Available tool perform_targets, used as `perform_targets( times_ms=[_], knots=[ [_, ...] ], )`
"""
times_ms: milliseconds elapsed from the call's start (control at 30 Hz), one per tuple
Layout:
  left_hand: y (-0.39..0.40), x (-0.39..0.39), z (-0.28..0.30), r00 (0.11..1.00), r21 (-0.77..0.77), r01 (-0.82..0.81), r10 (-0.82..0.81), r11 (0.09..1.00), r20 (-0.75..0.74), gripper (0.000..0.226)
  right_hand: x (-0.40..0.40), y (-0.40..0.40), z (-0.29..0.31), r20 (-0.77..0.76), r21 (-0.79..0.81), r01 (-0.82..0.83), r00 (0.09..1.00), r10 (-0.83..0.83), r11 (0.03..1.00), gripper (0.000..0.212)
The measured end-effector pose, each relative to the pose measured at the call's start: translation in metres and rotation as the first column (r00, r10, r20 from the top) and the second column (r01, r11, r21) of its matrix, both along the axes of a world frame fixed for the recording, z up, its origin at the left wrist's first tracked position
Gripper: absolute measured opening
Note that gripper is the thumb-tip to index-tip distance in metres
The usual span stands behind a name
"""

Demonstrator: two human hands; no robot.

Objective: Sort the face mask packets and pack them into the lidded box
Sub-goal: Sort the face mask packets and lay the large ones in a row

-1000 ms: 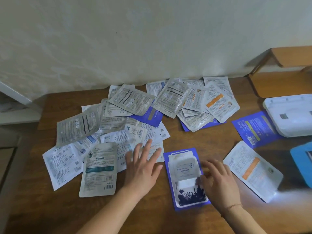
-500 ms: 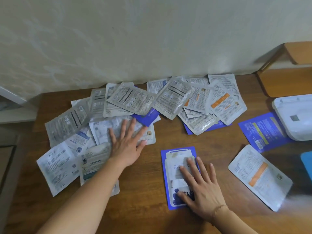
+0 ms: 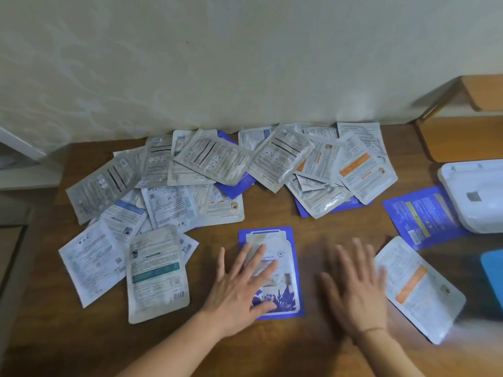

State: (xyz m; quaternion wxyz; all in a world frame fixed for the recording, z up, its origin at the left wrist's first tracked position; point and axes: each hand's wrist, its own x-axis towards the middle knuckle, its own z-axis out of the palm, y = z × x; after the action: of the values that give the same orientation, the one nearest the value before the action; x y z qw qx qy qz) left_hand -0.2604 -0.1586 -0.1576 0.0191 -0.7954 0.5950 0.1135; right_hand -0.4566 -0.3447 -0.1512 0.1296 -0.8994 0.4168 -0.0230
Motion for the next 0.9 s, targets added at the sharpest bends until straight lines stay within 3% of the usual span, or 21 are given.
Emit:
perform_targets(
  times_ms=[133, 367, 433, 500, 567, 633, 700, 900],
  knots=[
    [0.007, 0.006, 0.001, 1.0, 0.064, -0.021, 0.02, 0.998, 0.018, 0.077, -0.075, -0.051, -0.007, -0.118, 0.042, 0.288, 0.952, -0.281, 0.957, 0.077],
    [0.011, 0.015, 0.005, 1.0, 0.043, -0.004, 0.003, 0.999, 0.021, 0.076, -0.101, -0.06, -0.001, -0.251, 0.063, 0.242, 0.943, -0.219, 0.968, 0.074],
    [-0.003, 0.01, 0.011, 0.998, -0.027, -0.014, 0.012, 1.0, -0.06, 0.073, -0.099, -0.061, 0.006, -0.168, 0.056, 0.253, 0.956, -0.241, 0.966, 0.071],
    [-0.037, -0.001, 0.018, 0.981, -0.132, -0.018, -0.008, 0.991, -0.192, 0.066, -0.093, -0.077, 0.014, 0.001, 0.051, 0.279, 0.96, -0.28, 0.959, 0.073],
    [-0.091, -0.017, 0.028, 0.933, -0.234, -0.05, -0.038, 0.971, -0.357, 0.06, -0.086, -0.107, 0.024, 0.089, 0.157, 0.348, 0.927, -0.365, 0.924, 0.066],
    [-0.153, -0.036, 0.04, 0.845, -0.263, -0.139, -0.024, 0.955, -0.534, 0.053, -0.077, -0.136, 0.028, 0.07, 0.249, 0.401, 0.9, -0.43, 0.881, 0.062],
    [-0.212, -0.054, 0.051, 0.753, -0.217, -0.196, 0.005, 0.956, -0.658, 0.048, -0.068, -0.154, 0.027, -0.044, 0.234, 0.41, 0.91, -0.412, 0.881, 0.066],
    [-0.331, -0.08, 0.057, 0.838, -0.082, -0.019, -0.029, 0.996, -0.545, 0.051, -0.062, -0.154, 0.014, -0.166, 0.167, 0.302, 0.947, -0.275, 0.939, 0.079]
  ],
)
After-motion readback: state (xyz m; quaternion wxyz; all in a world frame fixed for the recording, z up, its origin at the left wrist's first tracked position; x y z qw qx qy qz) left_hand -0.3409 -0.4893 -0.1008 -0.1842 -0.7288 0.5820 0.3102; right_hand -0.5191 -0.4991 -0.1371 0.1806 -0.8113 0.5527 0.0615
